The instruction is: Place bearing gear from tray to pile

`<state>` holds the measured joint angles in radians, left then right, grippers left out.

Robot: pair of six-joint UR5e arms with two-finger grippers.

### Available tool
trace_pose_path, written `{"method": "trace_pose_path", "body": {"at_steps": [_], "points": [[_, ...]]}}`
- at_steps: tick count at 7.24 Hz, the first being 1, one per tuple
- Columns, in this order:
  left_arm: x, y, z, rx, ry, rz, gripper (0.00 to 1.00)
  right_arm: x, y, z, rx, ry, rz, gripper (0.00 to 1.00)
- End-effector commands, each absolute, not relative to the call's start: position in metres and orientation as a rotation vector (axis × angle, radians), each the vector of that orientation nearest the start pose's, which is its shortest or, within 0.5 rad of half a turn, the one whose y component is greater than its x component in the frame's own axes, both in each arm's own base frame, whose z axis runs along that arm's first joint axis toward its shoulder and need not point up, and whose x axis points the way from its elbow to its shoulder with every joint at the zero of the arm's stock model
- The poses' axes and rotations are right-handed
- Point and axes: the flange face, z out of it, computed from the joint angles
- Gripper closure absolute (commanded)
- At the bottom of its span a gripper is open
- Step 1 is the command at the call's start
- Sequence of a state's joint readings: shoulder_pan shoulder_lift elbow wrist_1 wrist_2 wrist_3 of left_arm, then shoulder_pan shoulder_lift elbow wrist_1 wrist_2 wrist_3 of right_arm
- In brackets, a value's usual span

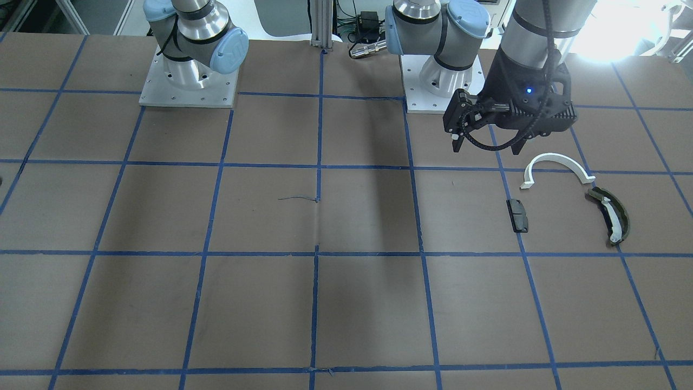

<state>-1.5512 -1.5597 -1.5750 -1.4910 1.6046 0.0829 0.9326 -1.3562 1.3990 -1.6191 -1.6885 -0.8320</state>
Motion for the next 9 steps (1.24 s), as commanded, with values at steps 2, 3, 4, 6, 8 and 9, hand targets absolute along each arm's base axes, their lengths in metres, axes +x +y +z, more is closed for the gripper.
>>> {"method": "trace_pose_path", "body": {"at_steps": [2, 3, 4, 6, 8, 9], "points": [[-0.121, -0.495, 0.497, 0.095, 3.1, -0.123, 0.0, -0.401, -0.537, 0.326, -0.963, 3.002, 0.171, 0.01], [-0.121, -0.495, 0.498, 0.095, 3.1, -0.126, 0.0, -0.443, -0.536, 0.266, -1.047, 2.953, 0.112, 0.0], [-0.121, -0.494, 0.495, 0.098, 3.1, -0.116, 0.0, -0.465, -0.536, 0.229, -1.066, 2.972, 0.088, 0.01], [-0.121, -0.494, 0.495, 0.098, 3.1, -0.116, 0.0, -0.464, -0.535, 0.197, -1.136, 2.953, 0.068, 0.08], [-0.121, -0.495, 0.495, 0.096, 3.102, -0.119, 0.0, -0.452, -0.524, 0.178, -1.128, 2.938, 0.07, 0.16], [-0.123, -0.494, 0.495, 0.103, 3.102, -0.119, 0.0, -0.452, -0.522, 0.176, -1.125, 2.941, 0.074, 0.2]]}}
